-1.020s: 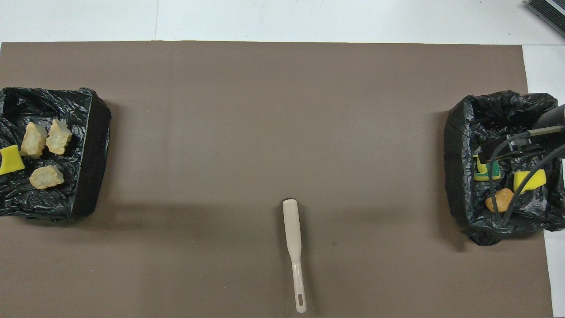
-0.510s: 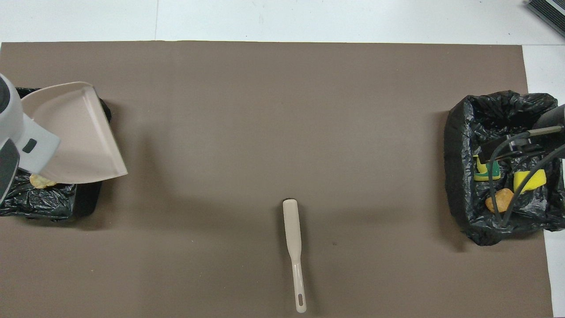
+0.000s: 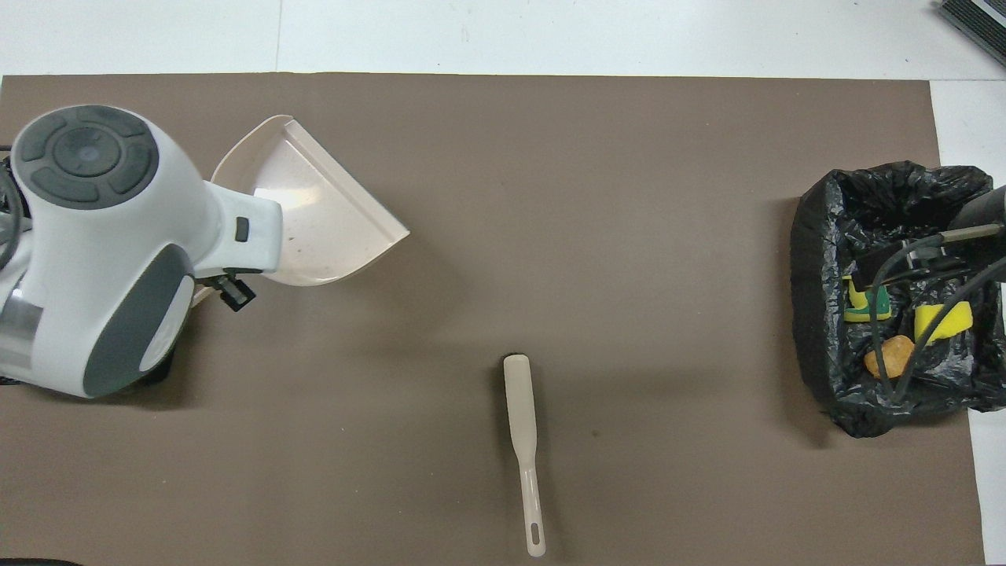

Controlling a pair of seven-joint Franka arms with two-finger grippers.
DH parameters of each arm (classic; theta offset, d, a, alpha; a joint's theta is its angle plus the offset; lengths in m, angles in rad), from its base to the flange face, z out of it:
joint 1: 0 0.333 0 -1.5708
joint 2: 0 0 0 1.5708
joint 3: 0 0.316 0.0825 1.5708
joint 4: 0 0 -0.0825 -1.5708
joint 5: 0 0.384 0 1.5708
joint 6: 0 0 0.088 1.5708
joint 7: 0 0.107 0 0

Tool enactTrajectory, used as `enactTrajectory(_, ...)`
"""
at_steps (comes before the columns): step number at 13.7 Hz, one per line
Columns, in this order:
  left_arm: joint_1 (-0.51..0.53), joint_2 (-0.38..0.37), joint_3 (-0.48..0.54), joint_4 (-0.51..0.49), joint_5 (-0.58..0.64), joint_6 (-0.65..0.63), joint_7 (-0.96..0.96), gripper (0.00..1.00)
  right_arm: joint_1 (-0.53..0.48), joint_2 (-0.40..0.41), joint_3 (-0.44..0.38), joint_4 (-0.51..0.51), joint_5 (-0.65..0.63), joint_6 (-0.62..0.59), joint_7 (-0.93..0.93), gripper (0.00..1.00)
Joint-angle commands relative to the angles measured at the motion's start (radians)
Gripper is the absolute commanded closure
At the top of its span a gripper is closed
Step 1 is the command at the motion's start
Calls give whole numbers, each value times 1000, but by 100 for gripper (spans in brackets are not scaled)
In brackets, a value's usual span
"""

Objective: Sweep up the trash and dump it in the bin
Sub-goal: 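Bring the empty dustpan back to the table center with the left gripper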

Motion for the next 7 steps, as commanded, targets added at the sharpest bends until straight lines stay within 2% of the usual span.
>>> enactTrajectory(1, -98, 136, 17, 145, -35, 5, -207, 100, -10, 12, 6, 24, 22, -21, 12, 0)
enactTrajectory(2, -129, 208, 16, 222, -36, 3, -294, 100, -10, 12, 6, 24, 22, -21, 10, 0)
enactTrajectory(3, -154, 245, 16, 253, -38, 9, -353, 100, -9, 12, 6, 24, 22, -21, 12, 0)
enactTrajectory(7, -241, 326, 16, 262, -47, 140, -569, 100, -9, 12, 6, 24, 22, -21, 12, 0)
